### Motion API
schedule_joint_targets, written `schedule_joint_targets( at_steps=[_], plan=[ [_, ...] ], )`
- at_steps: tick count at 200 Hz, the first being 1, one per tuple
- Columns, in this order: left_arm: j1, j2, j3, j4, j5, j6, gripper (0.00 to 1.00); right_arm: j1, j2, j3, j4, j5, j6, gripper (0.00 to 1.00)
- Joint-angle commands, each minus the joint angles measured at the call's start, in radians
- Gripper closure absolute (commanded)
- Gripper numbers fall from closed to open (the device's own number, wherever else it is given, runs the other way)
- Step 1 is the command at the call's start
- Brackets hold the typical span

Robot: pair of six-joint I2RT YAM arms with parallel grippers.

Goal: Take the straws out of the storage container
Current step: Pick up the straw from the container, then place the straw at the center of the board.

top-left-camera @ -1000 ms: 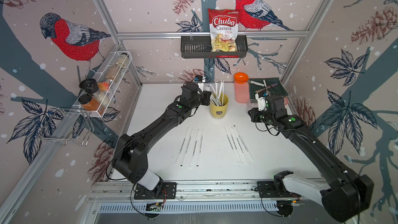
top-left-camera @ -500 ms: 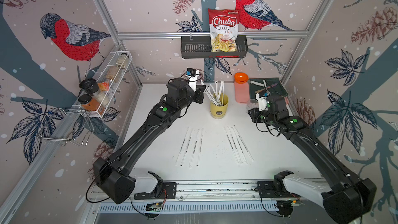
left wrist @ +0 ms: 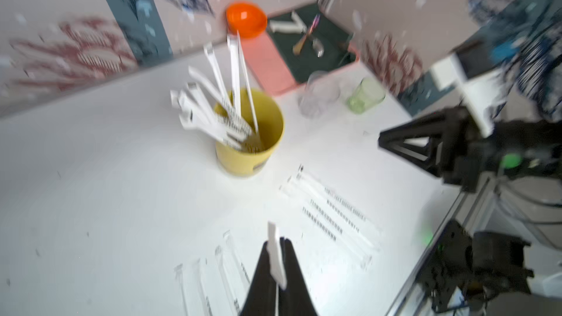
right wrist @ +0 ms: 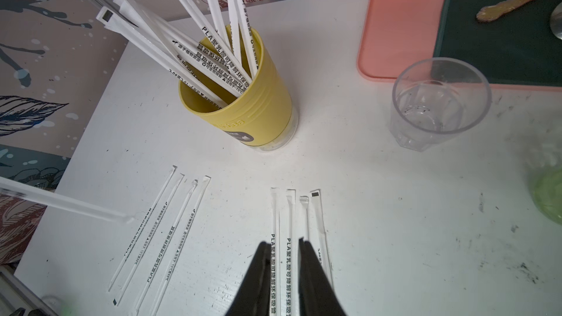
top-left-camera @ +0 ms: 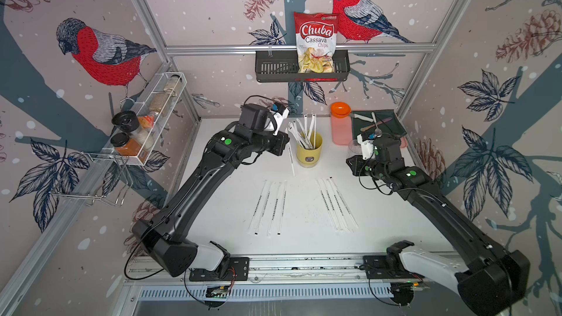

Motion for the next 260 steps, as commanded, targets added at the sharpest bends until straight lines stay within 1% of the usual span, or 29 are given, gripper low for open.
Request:
schedule_joint_targets(
  at_steps=[1, 19, 37, 48, 64, 101, 142, 190, 260],
  plan=[
    [0.008, 0.055, -0.033, -0.189, 0.048, 0.047, 1.0, 0.017, 0.001, -0.008, 0.043, -0.024, 0.023, 0.79],
    [0.017, 0.114, -0.035, -0.217, 0.089, 0.077, 1.0, 0.034, 0.0, -0.015, 0.052, -0.029, 0.029, 0.79],
    [0.041, 0.161, -0.059, -0.192, 0.179, 0.074, 1.0, 0.05, -0.007, -0.027, 0.065, -0.033, 0.035, 0.79],
    [0.048, 0.196, -0.071, -0.179, 0.257, 0.08, 1.0, 0.058, -0.009, -0.034, 0.07, -0.037, 0.038, 0.79],
    [0.044, 0.239, -0.093, -0.166, 0.308, 0.089, 1.0, 0.067, -0.016, -0.044, 0.074, -0.039, 0.043, 0.79],
    [0.039, 0.326, -0.122, -0.154, 0.312, 0.085, 1.0, 0.071, -0.035, -0.078, 0.089, -0.051, 0.042, 0.79],
    [0.04, 0.424, -0.099, -0.142, 0.344, 0.092, 1.0, 0.071, -0.038, -0.096, 0.103, -0.061, 0.041, 0.78],
    [0.04, 0.528, -0.07, -0.141, 0.333, 0.102, 1.0, 0.07, -0.044, -0.099, 0.097, -0.058, 0.029, 0.78],
    [0.04, 0.614, -0.064, -0.132, 0.259, 0.108, 1.0, 0.065, -0.041, -0.101, 0.099, -0.062, 0.025, 0.78]
  ],
)
